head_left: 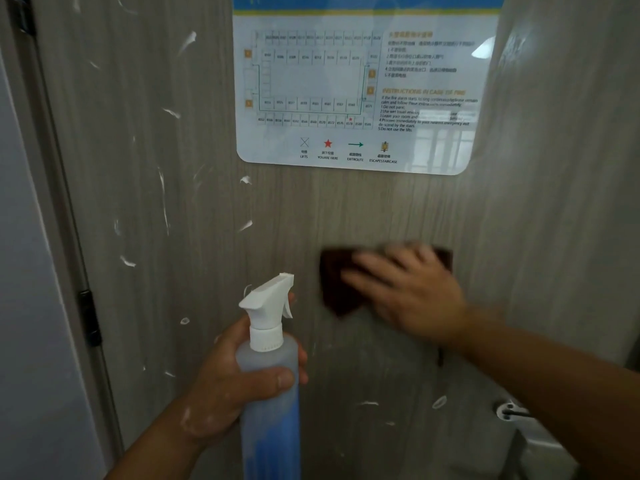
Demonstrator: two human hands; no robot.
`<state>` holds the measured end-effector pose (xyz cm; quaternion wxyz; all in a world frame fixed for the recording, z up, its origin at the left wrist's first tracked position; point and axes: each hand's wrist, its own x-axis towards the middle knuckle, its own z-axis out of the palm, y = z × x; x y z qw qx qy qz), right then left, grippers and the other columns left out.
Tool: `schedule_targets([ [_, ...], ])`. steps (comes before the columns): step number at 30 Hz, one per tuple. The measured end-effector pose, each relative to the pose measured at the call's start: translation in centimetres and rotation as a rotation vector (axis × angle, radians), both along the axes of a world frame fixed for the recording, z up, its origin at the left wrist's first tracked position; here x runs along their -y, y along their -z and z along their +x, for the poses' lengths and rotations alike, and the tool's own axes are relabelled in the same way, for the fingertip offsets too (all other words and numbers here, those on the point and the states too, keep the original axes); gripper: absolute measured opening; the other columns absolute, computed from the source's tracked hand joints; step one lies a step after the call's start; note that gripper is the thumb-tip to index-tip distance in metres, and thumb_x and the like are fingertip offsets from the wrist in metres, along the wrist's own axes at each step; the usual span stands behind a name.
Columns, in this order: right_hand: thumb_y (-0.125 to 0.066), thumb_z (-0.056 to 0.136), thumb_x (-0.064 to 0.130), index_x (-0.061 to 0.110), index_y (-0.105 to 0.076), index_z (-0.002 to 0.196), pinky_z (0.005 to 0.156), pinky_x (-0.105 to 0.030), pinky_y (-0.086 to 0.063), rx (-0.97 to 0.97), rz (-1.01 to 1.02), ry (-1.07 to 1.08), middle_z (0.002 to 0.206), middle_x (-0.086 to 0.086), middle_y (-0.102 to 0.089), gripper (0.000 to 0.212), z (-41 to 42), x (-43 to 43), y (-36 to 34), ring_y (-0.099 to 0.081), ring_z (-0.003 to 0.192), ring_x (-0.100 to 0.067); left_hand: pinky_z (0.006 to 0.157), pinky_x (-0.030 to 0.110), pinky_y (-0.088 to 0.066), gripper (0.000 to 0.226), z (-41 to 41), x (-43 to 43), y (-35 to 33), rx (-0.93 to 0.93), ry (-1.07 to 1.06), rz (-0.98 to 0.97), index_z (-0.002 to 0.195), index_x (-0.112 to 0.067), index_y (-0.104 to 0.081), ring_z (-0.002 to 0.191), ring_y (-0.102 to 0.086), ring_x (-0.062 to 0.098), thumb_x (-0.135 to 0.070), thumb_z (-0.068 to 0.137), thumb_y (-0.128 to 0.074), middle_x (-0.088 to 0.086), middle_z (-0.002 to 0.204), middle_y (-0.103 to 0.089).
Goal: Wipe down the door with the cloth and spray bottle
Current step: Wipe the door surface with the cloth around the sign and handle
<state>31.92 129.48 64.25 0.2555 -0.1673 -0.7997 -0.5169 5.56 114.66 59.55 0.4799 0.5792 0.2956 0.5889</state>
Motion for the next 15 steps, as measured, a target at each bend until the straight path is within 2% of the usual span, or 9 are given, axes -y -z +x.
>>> schedule_targets([
  [3, -0.058, 0.092, 0.029, 0.026, -0.060, 0.141, 0.084, -0.045, -0.041, -0.263, 0.031, 0.018, 0.142, -0.005, -0.058, 0.049, -2.3, 0.5, -5.7, -0.054, 0.111, -0.034, 0.064, 0.043, -0.053, 0.085, -0.4, -0.2, 0.5, 0.004, -0.030, -0.016, 0.121, -0.017, -0.060, 0.072, -0.064, 0.041, -0.029, 0.044, -0.095, 0.028, 0.088, -0.066],
  [6, -0.059, 0.092, 0.027, 0.025, -0.060, 0.140, 0.083, -0.046, -0.041, -0.363, 0.026, 0.015, 0.142, -0.006, -0.058, 0.049, -3.5, 0.8, -4.8, -0.054, 0.109, -0.035, 0.063, 0.043, -0.055, 0.084, -0.8, -0.2, 1.4, 0.029, -0.033, -0.046, 0.120, -0.020, -0.062, 0.072, -0.066, 0.041, -0.028, 0.044, -0.095, 0.027, 0.088, -0.067],
  [8, -0.055, 0.095, 0.030, 0.026, -0.060, 0.142, 0.083, -0.045, -0.041, -0.314, -0.001, 0.005, 0.143, -0.007, -0.058, 0.047, -3.5, 0.7, -0.9, -0.055, 0.107, -0.036, 0.063, 0.043, -0.055, 0.084, -1.2, -0.1, 2.1, 0.037, -0.026, -0.070, 0.119, -0.017, -0.062, 0.072, -0.066, 0.041, -0.026, 0.043, -0.096, 0.027, 0.089, -0.067],
  [11, -0.048, 0.101, 0.035, 0.026, -0.059, 0.143, 0.083, -0.044, -0.040, -0.102, -0.035, 0.014, 0.143, -0.005, -0.060, 0.044, -2.2, 0.6, 4.7, -0.057, 0.106, -0.033, 0.063, 0.041, -0.055, 0.087, -1.7, 0.1, 3.2, 0.028, -0.030, -0.108, 0.120, -0.016, -0.061, 0.072, -0.067, 0.040, -0.025, 0.041, -0.097, 0.027, 0.089, -0.068],
  [15, -0.048, 0.100, 0.036, 0.027, -0.060, 0.141, 0.082, -0.043, -0.040, -0.073, -0.043, 0.007, 0.142, -0.004, -0.061, 0.044, -2.0, 0.6, 5.1, -0.055, 0.107, -0.031, 0.067, 0.045, -0.054, 0.085, -2.9, 0.2, 4.3, -0.003, -0.052, -0.139, 0.118, -0.014, -0.061, 0.073, -0.067, 0.041, -0.023, 0.042, -0.097, 0.026, 0.088, -0.069],
])
